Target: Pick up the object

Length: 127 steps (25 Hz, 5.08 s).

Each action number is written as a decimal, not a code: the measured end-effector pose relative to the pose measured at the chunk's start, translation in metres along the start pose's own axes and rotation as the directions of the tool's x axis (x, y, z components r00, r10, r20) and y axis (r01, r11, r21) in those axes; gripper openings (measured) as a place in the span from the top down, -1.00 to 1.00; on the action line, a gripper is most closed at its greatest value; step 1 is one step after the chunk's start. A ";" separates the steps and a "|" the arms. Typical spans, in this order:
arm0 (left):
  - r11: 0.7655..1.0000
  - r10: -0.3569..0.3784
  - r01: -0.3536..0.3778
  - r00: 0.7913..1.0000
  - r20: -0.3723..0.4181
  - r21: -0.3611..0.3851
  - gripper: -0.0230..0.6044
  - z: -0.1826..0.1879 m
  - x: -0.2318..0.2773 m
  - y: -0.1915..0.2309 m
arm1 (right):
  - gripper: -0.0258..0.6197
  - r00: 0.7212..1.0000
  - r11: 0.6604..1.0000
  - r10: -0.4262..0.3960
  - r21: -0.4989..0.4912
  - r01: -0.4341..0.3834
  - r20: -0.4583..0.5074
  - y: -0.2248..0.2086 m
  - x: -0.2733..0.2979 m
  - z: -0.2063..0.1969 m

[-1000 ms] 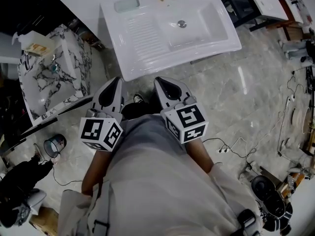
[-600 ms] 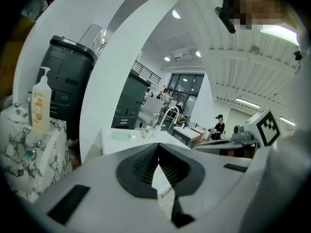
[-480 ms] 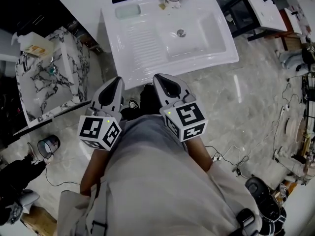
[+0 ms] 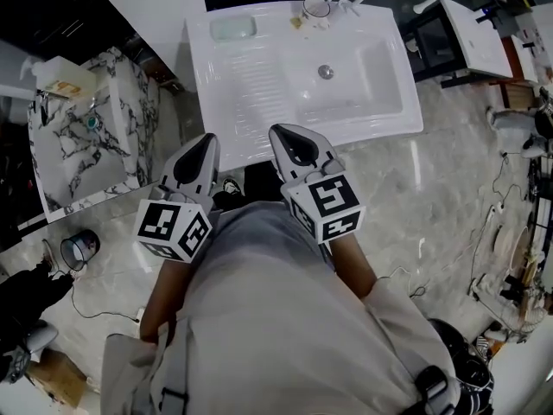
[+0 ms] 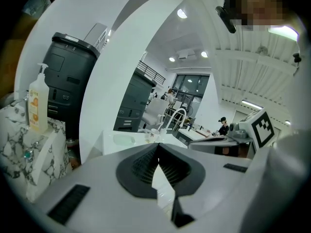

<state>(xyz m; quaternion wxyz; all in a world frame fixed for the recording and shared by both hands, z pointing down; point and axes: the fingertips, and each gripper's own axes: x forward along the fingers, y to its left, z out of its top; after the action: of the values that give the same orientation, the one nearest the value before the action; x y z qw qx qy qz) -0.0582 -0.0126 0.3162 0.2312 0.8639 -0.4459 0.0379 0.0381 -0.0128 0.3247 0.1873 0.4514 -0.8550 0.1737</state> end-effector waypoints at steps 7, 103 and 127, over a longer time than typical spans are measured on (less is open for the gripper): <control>1.000 0.014 -0.014 1.000 0.001 -0.025 0.92 0.005 0.021 0.007 | 0.89 1.000 0.999 0.018 -0.045 -0.019 -0.017 -0.025 0.016 0.014; 0.947 0.262 -0.271 0.962 -0.075 -0.172 0.92 -0.014 0.101 0.052 | 0.67 0.944 0.836 0.084 -0.493 -0.241 -0.319 -0.133 0.231 -0.012; 0.918 0.315 -0.325 0.946 -0.080 -0.226 0.92 -0.022 0.092 0.064 | 0.47 0.920 0.666 -0.013 -0.689 -0.285 -0.393 -0.141 0.302 -0.045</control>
<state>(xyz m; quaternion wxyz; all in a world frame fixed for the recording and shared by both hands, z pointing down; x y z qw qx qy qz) -0.0500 -0.1042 0.3838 0.3321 0.7448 -0.5774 0.0399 0.0053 -0.2807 0.5258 0.4940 0.2308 -0.8335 -0.0900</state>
